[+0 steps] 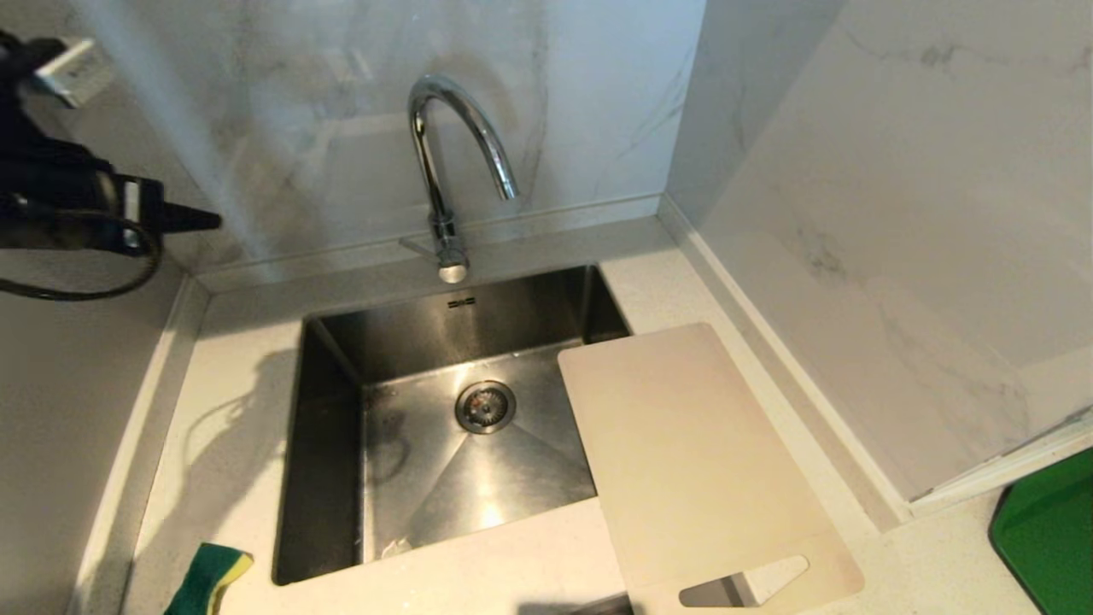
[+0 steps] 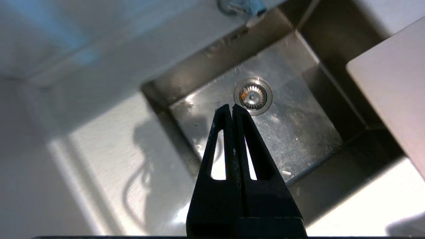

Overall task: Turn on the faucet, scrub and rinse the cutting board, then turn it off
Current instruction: Turn on the tap

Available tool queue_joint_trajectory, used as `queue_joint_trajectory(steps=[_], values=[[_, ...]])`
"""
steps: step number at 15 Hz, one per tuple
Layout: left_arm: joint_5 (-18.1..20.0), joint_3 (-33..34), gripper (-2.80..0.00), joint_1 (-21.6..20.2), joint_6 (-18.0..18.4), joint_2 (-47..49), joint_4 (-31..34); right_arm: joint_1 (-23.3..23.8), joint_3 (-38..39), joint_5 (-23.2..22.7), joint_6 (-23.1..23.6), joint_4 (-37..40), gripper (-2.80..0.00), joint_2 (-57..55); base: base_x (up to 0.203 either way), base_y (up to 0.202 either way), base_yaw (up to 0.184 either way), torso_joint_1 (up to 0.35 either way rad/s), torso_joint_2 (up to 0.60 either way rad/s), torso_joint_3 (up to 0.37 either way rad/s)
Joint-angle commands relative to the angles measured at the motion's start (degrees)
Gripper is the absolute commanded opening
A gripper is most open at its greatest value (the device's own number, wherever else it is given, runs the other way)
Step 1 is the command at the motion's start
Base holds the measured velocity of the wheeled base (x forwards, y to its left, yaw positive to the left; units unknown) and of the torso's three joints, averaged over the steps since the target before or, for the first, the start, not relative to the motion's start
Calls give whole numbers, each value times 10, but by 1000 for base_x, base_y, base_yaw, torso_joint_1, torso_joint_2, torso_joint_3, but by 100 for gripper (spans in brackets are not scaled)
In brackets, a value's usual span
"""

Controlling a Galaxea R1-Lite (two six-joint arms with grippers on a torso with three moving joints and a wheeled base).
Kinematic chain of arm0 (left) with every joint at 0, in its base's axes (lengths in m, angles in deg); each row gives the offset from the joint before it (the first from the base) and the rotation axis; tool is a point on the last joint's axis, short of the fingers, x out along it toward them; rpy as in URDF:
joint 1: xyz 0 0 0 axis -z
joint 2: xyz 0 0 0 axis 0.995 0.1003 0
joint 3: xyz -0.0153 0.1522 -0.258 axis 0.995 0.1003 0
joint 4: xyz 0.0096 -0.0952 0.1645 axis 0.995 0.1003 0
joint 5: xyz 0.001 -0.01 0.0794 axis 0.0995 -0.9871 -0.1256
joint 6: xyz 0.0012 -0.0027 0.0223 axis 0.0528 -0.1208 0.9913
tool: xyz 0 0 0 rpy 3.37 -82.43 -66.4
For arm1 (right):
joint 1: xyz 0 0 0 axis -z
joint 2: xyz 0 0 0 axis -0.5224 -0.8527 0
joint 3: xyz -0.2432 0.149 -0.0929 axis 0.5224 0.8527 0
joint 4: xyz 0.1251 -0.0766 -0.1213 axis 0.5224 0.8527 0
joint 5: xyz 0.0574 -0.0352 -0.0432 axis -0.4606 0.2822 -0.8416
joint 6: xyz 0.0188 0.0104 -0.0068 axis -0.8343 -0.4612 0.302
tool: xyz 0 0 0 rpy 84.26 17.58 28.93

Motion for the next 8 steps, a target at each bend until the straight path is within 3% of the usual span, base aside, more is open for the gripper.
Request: queue_joint_trajectory(steps=[1,8], values=[[-12,-61,-280,32,-4,149,-8,0,1,0,0,0,-280,0,0,0,0,0,0,0],[-26,-213,-280,65,-47,291,-25,0,1,0,-1,0,-280,0,0,0,0,0,0,0]])
